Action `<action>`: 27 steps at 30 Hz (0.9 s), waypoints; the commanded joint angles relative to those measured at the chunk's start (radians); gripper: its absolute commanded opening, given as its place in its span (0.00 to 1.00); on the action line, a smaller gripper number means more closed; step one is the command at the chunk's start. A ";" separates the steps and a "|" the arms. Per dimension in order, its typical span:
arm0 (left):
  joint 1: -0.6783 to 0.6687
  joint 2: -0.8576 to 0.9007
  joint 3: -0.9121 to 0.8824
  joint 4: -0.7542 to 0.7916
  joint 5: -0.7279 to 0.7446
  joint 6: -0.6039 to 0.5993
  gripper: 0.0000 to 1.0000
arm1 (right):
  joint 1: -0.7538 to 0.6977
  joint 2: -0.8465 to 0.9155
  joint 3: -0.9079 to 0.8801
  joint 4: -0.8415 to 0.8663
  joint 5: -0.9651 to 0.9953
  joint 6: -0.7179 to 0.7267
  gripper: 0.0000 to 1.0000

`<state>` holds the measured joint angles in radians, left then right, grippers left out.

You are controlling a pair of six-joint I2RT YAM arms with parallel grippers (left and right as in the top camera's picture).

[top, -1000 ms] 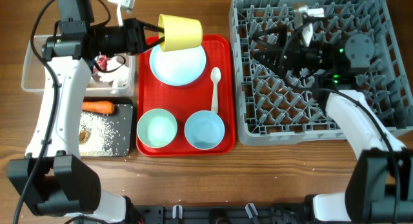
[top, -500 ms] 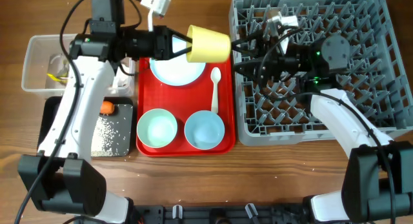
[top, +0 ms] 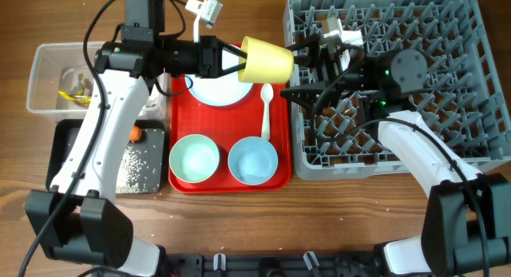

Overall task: Sort waste into correct bins and load items into the dishwasher rack
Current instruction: 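Grasp the yellow cup with the right gripper from the left gripper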

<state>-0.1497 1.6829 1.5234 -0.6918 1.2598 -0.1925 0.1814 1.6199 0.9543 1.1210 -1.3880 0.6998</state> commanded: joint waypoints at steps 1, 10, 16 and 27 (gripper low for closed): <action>-0.006 -0.013 0.013 0.001 -0.001 -0.005 0.04 | 0.012 0.011 0.010 0.083 -0.008 0.103 0.92; -0.006 -0.013 0.013 0.031 -0.001 -0.005 0.04 | 0.012 0.011 0.010 0.087 -0.026 0.111 0.90; -0.006 -0.013 0.013 0.035 -0.001 -0.005 0.04 | 0.012 0.011 0.010 0.071 -0.026 0.084 0.90; -0.006 -0.013 0.013 0.050 -0.021 -0.005 0.04 | 0.012 0.011 0.009 -0.006 -0.022 -0.004 0.87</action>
<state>-0.1574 1.6825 1.5234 -0.6468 1.2629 -0.1928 0.1856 1.6199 0.9543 1.0988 -1.3884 0.7269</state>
